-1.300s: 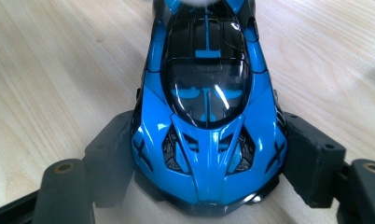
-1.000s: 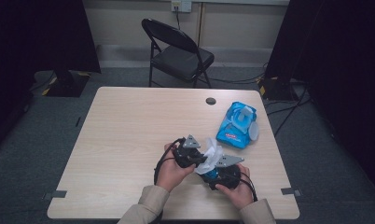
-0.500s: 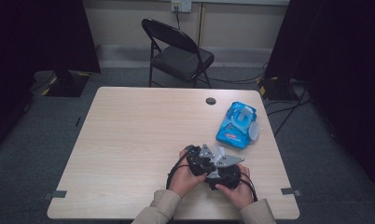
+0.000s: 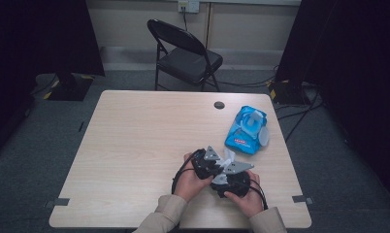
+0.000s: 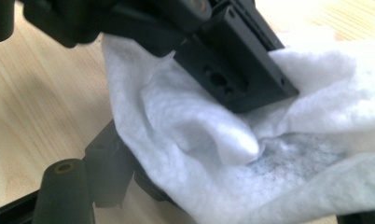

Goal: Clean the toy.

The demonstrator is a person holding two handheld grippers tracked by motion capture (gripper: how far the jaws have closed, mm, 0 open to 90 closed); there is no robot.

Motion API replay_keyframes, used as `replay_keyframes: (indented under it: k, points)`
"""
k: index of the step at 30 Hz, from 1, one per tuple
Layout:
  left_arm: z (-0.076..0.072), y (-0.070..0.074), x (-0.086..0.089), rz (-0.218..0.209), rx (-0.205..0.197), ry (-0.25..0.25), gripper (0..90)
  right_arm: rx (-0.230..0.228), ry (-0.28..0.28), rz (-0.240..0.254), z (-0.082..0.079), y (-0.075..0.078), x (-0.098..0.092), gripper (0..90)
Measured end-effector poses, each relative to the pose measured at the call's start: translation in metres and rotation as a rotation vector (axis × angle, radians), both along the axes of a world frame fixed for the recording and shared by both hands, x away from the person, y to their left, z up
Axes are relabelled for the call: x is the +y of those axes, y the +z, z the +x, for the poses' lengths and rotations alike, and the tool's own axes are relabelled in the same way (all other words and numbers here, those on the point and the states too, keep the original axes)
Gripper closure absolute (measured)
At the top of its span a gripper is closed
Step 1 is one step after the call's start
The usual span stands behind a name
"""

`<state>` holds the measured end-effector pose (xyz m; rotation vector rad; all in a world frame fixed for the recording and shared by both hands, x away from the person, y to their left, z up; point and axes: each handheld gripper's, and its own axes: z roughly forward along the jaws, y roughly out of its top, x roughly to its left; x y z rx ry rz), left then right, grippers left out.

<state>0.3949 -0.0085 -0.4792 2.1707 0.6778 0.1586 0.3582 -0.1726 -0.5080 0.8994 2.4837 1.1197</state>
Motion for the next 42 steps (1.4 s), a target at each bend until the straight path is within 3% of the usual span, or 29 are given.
replay_keyframes:
  k: [10, 23, 30, 33, 37, 42]
  points:
    - [0.007, 0.001, 0.003, 0.015, -0.024, 0.015, 84.7, 0.0, 0.001, 0.0, 0.0, 0.0, 0.0, 26.3]
    - [0.01, 0.002, 0.014, -0.03, -0.016, 0.061, 85.8, 0.0, 0.001, 0.0, 0.0, 0.0, 0.0, 26.3]
    - [0.014, 0.004, 0.022, -0.018, -0.026, 0.088, 86.1, -0.001, 0.001, 0.0, 0.0, 0.0, 0.0, 26.3]
    - [0.016, 0.001, 0.025, -0.043, -0.016, 0.095, 86.1, -0.001, 0.001, 0.0, 0.0, 0.0, 0.0, 26.3]
    - [0.019, 0.002, 0.029, -0.021, -0.039, 0.109, 86.2, -0.001, 0.001, 0.0, 0.0, 0.0, 0.0, 26.3]
    - [0.023, 0.001, 0.036, -0.023, -0.029, 0.133, 86.3, 0.0, 0.001, 0.0, 0.0, 0.0, 0.0, 26.3]
